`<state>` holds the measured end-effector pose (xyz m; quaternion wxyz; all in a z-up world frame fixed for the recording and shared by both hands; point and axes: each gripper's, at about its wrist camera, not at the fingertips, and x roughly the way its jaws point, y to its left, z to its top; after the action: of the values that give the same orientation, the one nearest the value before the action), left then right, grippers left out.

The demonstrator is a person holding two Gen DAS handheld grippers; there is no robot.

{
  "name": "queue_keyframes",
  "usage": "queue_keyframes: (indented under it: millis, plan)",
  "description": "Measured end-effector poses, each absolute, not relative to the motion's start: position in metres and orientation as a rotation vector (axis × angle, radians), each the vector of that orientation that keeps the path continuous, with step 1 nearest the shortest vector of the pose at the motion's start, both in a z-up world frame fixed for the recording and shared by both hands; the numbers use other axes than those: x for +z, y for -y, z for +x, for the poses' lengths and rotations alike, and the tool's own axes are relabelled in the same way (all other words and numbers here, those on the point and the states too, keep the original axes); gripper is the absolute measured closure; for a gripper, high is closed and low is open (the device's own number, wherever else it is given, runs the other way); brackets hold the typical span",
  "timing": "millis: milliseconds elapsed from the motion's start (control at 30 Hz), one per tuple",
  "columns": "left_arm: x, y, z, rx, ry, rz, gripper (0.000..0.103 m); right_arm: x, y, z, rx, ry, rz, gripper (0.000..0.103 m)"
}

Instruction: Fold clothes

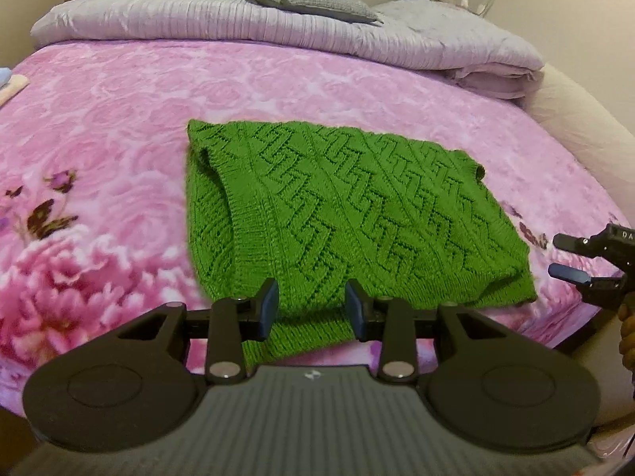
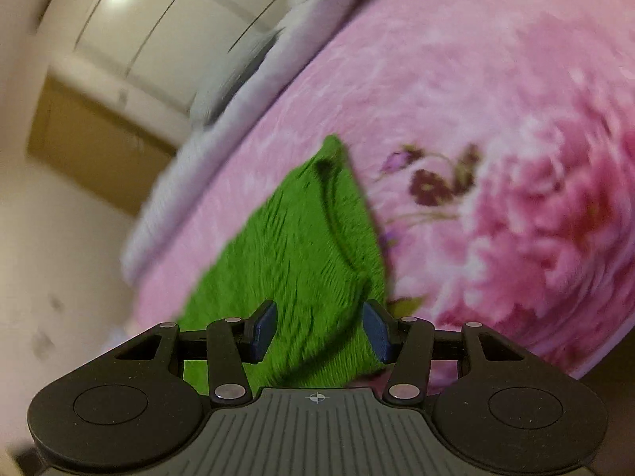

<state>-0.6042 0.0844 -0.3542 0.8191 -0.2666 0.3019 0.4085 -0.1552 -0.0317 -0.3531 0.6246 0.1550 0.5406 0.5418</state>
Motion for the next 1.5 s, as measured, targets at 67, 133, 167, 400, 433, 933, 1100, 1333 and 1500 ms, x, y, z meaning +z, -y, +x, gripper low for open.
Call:
queue_keyframes:
  millis: [67,133,167,400,433,933,1100,1333,1500]
  plan:
    - [-0.357,-0.089,-0.603,0.863,-0.636,-0.572,0.072,-0.362,0.029,-0.146,1.223,-1.273,0.389,0.051]
    - [-0.361,-0.095,-0.601,0.853,-0.629,-0.584,0.072,-0.370,0.024,-0.140,1.206,-1.298,0.390,0.051]
    - [-0.362,-0.097,-0.600,0.848,-0.626,-0.590,0.072,-0.373,0.021,-0.139,1.202,-1.310,0.386,0.051]
    - [-0.378,-0.114,-0.596,0.849,-0.643,-0.601,0.073,-0.393,0.009,-0.133,1.175,-1.348,0.416,0.052]
    - [-0.381,-0.116,-0.596,0.847,-0.646,-0.603,0.074,-0.395,0.006,-0.132,1.184,-1.356,0.425,0.052]
    - [-0.387,-0.121,-0.596,0.831,-0.633,-0.597,0.080,-0.407,-0.020,-0.141,1.254,-1.359,0.391,0.064]
    - [-0.393,-0.121,-0.597,0.836,-0.662,-0.583,0.081,-0.408,-0.021,-0.143,1.253,-1.375,0.380,0.067]
    - [-0.394,-0.121,-0.600,0.835,-0.648,-0.584,0.081,-0.396,-0.036,-0.154,1.234,-1.317,0.232,0.081]
    - [-0.392,-0.123,-0.607,0.825,-0.620,-0.628,0.081,-0.348,-0.068,-0.218,1.255,-0.913,-0.327,0.085]
